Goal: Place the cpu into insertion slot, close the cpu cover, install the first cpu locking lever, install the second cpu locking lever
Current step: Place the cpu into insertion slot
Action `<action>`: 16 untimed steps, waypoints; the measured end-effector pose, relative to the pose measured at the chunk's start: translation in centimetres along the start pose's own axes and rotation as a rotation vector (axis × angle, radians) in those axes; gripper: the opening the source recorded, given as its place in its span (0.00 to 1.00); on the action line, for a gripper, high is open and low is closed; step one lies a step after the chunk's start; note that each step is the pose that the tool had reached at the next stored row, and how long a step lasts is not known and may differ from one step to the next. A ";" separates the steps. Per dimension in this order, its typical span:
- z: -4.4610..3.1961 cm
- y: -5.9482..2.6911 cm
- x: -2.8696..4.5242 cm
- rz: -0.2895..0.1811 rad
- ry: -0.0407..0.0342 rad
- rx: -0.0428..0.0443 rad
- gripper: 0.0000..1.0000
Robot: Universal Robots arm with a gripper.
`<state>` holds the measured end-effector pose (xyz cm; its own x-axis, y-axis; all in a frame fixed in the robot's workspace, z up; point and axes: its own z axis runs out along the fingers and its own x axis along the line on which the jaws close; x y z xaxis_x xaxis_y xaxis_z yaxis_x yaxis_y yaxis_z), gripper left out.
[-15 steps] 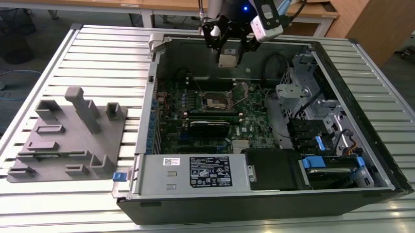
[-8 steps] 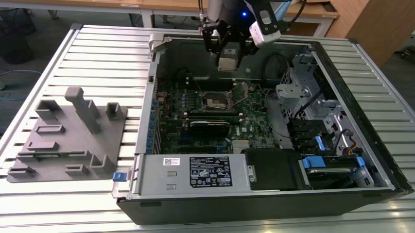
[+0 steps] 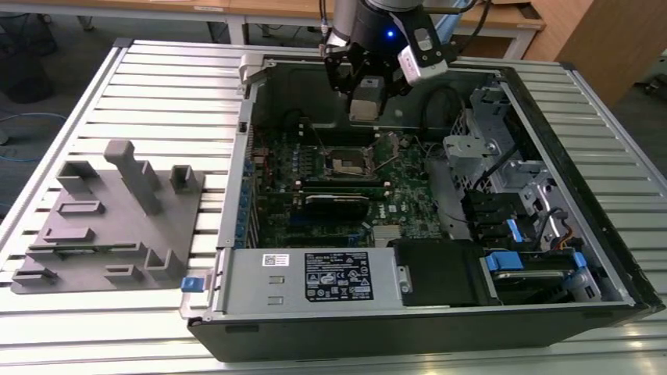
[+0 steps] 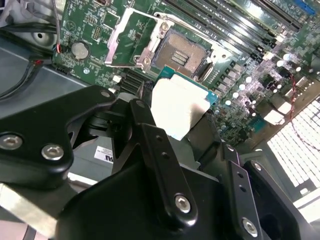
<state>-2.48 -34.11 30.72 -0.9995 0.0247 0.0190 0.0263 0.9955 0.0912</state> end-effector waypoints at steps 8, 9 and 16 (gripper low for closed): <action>0.03 0.00 0.00 0.018 -0.0017 -0.0004 0.54; 0.06 -0.01 0.00 0.034 -0.0031 -0.0007 0.54; 0.20 -0.02 0.00 0.153 -0.0140 -0.0028 0.54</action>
<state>-2.48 -34.11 30.52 -0.9839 0.1776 0.0190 0.1786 0.9797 0.0911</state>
